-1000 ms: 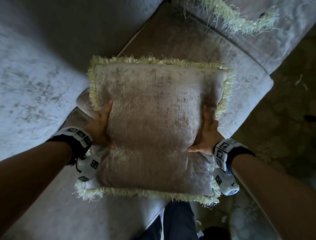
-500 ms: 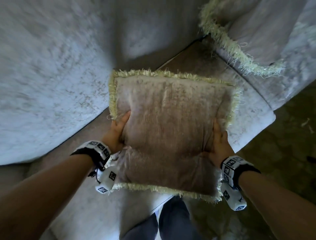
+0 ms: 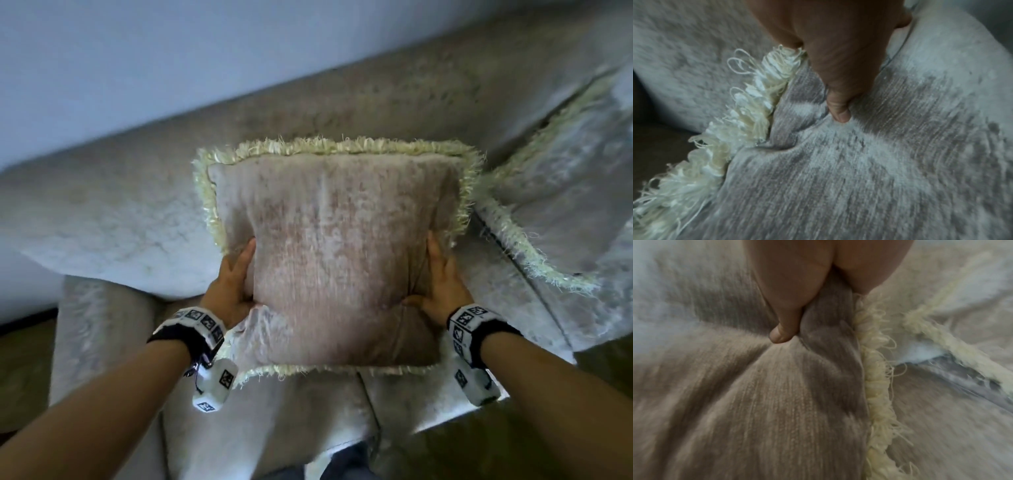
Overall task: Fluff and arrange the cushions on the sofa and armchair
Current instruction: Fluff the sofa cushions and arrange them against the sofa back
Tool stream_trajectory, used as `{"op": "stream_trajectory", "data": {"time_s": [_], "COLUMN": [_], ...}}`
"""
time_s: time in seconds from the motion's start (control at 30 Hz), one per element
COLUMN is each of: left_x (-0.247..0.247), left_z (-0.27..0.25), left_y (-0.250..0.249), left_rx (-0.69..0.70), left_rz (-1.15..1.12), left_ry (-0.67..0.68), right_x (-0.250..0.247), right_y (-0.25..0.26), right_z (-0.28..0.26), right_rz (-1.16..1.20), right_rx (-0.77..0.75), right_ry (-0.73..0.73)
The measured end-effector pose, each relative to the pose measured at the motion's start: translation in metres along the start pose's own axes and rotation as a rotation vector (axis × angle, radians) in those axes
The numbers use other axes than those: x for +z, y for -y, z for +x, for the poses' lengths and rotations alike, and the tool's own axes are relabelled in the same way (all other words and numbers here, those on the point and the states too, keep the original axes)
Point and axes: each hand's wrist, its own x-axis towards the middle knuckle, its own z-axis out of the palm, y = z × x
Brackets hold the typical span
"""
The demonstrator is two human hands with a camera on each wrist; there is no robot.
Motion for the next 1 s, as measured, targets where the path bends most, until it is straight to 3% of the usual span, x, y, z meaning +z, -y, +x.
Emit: {"op": "stream_trajectory", "data": {"time_s": [0.23,0.57,0.73,1.0], "left_x": [-0.058,-0.106,-0.095,-0.049], "left_z": [-0.038,-0.062,-0.054,-0.037], "left_y": [0.058,0.172,0.209,0.252], "left_rx": [-0.105,-0.256,-0.321,-0.337], "left_rz": [-0.008,-0.045,-0.035,-0.037], "left_ry": [-0.140,-0.197,-0.255,-0.324], "right_x": [0.040,0.123,0.162,0.221], "right_y": [0.085,0.193,0.206,0.180], "right_z": [0.026,0.056,0.093,0.139], "right_rz": [0.010,-0.120,-0.147,-0.124], "right_rx": [-0.105,-0.158,-0.204,-0.338], "right_ry": [0.006,0.070,0.021,-0.027]}}
